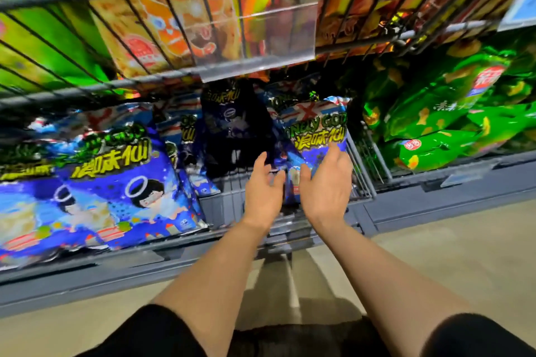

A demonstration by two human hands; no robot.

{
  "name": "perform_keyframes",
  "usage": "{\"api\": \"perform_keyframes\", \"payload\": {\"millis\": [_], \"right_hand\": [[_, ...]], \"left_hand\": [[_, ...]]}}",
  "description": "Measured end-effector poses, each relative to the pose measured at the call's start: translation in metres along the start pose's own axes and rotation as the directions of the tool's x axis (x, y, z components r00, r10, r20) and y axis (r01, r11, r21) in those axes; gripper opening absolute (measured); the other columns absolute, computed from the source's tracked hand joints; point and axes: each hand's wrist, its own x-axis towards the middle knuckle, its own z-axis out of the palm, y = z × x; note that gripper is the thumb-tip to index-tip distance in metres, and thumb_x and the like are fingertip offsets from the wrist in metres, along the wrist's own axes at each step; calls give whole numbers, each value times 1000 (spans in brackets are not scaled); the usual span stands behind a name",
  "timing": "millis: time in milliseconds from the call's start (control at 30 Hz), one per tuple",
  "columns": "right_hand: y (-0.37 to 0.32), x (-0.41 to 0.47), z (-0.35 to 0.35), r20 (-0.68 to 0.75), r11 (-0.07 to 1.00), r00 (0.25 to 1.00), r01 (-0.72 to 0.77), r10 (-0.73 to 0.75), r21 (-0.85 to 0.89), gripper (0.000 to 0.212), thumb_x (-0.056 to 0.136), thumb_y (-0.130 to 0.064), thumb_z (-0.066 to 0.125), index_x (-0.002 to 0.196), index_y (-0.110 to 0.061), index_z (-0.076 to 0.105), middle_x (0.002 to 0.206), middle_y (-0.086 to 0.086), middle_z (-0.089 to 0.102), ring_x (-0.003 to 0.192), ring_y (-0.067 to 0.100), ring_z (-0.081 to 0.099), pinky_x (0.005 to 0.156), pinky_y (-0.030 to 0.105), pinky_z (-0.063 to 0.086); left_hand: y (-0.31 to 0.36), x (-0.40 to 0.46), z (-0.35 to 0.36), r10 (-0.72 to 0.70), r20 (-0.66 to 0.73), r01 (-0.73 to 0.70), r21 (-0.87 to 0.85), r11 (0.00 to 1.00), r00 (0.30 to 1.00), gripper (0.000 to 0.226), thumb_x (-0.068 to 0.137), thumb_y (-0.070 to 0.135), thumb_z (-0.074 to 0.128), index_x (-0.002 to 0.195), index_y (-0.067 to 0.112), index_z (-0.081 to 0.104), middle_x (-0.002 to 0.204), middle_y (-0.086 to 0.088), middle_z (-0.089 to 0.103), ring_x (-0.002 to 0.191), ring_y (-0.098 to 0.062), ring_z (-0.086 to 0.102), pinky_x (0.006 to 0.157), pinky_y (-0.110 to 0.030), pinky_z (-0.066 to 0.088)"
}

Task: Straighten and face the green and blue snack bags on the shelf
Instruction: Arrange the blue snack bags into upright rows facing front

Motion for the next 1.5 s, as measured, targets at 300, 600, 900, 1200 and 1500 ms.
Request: {"api": "perform_keyframes", "payload": {"millis": [300, 600, 900, 1200, 1500], "right_hand": [[-91, -91, 45, 374, 907, 863, 197, -341, 371, 72, 86, -40, 64, 143, -9, 31, 138, 12, 42, 130, 27, 38, 104, 36, 35], [-149, -124, 82, 446, 786, 836, -30, -318, 618, 105, 66, -47, 81, 147, -16, 21, 142, 6, 40, 131, 19, 39, 109, 38, 36], [-147, -104, 84, 532, 550, 802, -325, -271, 769, 70, 65, -6, 84, 123, -9, 44, 107, -2, 67, 93, 7, 66, 84, 23, 56], [-104, -66, 47, 373, 543, 914, -235, -158, 806, 57, 57, -2, 88, 103, -5, 54, 94, 4, 71, 81, 10, 68, 74, 28, 57], [-54, -21, 40, 143, 910, 966, -250, 214, 331, 81, 47, -52, 86, 111, -17, 51, 105, 7, 66, 100, 30, 62, 87, 45, 48]], "left_hand": [[-38, -71, -139, 383, -724, -76, 418, 905, 573, 51, 86, 18, 64, 129, -2, 47, 120, -22, 46, 109, -38, 47, 94, -40, 38], [-66, -66, -212, -55, -626, 13, -71, 997, 778, 64, 95, 46, 50, 147, 13, 33, 139, 2, 42, 132, -12, 39, 109, -26, 30], [-58, -62, -226, -153, -527, -17, -304, 953, 836, 35, 102, 48, 26, 97, 37, 60, 89, 10, 68, 82, -5, 64, 71, -16, 51], [-46, -55, -199, 31, -448, -49, -28, 998, 893, 30, 102, 28, 44, 119, 15, 65, 108, -3, 70, 98, -9, 59, 85, -17, 46], [-48, -19, -169, 155, -394, 17, 399, 917, 906, 63, 89, 18, 64, 144, 6, 37, 140, -15, 42, 131, -29, 41, 111, -32, 29]]}}
